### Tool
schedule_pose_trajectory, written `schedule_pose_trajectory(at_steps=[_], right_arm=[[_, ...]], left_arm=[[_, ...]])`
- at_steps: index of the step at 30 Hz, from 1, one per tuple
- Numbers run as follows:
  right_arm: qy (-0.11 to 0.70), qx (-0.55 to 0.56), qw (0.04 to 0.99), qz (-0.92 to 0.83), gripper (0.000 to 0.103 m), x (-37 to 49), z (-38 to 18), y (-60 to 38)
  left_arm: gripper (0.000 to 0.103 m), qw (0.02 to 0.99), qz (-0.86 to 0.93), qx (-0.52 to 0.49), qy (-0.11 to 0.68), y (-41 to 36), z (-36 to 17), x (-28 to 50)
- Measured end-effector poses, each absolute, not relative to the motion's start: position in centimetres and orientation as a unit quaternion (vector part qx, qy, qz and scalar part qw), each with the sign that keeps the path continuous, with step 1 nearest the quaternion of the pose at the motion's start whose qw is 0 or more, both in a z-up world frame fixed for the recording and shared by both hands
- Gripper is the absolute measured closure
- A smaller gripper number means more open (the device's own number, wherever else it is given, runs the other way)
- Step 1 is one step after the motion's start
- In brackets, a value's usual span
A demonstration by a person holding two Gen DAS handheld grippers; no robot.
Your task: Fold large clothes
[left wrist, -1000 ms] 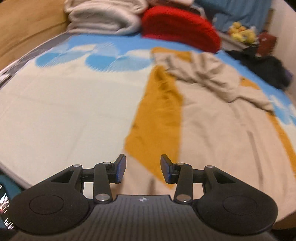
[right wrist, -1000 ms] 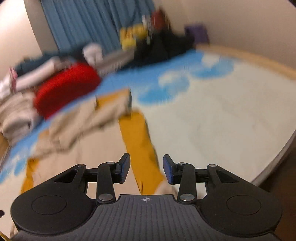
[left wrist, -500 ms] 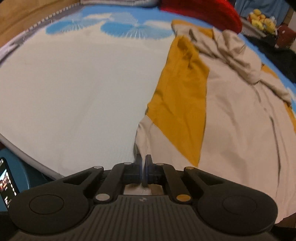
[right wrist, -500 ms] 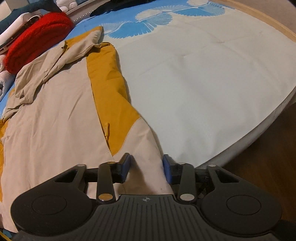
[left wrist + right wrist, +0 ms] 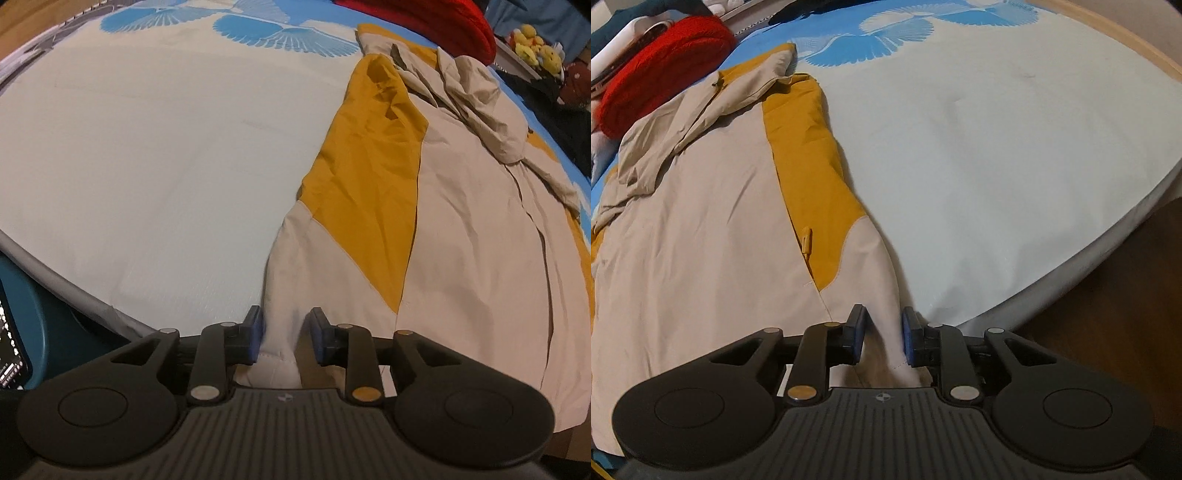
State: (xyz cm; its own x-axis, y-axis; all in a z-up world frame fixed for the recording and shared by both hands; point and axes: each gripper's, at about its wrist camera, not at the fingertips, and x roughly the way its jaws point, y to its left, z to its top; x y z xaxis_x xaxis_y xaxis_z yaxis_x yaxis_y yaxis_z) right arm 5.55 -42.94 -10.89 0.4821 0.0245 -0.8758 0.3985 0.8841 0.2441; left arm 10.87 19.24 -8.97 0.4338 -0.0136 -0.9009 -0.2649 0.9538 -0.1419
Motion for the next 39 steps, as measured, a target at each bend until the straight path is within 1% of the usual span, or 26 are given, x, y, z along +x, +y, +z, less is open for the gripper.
schedule_pose_trajectory(at_steps=[12, 14, 15, 16, 18, 22, 28, 30, 32, 39], right_arm=[[0.499, 0.184, 0.840, -0.107, 0.082, 5.7, -10.8, -42.5], [0.498, 0.181, 0.841, -0.104, 0.090, 5.7, -10.7, -42.3], [0.496, 0.179, 0.844, -0.102, 0.092, 5.7, -10.6, -42.2], [0.493, 0.176, 0.846, -0.099, 0.096, 5.6, -10.5, -42.1], [0.488, 0.174, 0.850, -0.097, 0.098, 5.6, -10.2, -41.9], [0.467, 0.183, 0.860, -0.094, 0.101, 5.3, -9.0, -42.1], [0.421, 0.200, 0.883, -0.062, 0.101, 4.5, -5.9, -42.2], [0.416, 0.194, 0.887, -0.053, 0.102, 4.4, -5.0, -42.2], [0.403, 0.211, 0.890, -0.044, 0.102, 4.1, -3.8, -42.5], [0.314, 0.226, 0.922, 0.013, 0.102, 1.5, 4.1, -43.3]], left_arm=[[0.072, 0.840, 0.075, -0.108, 0.526, 18.7, -9.3, 11.3], [0.072, 0.841, 0.073, -0.105, 0.525, 18.6, -9.3, 11.3], [0.085, 0.843, 0.072, -0.099, 0.523, 18.5, -9.2, 11.2], [0.095, 0.846, 0.070, -0.091, 0.520, 18.3, -9.1, 11.2], [0.098, 0.857, 0.063, -0.080, 0.505, 18.1, -8.4, 11.1], [0.099, 0.871, 0.051, -0.077, 0.482, 17.6, -7.0, 10.8], [0.100, 0.889, 0.020, -0.088, 0.450, 17.4, -3.8, 9.5], [0.100, 0.897, 0.002, -0.087, 0.433, 17.2, -2.0, 8.9], [0.100, 0.906, -0.017, -0.085, 0.415, 17.0, -0.1, 8.5], [0.101, 0.924, -0.078, -0.102, 0.361, 18.7, 7.2, 5.6]])
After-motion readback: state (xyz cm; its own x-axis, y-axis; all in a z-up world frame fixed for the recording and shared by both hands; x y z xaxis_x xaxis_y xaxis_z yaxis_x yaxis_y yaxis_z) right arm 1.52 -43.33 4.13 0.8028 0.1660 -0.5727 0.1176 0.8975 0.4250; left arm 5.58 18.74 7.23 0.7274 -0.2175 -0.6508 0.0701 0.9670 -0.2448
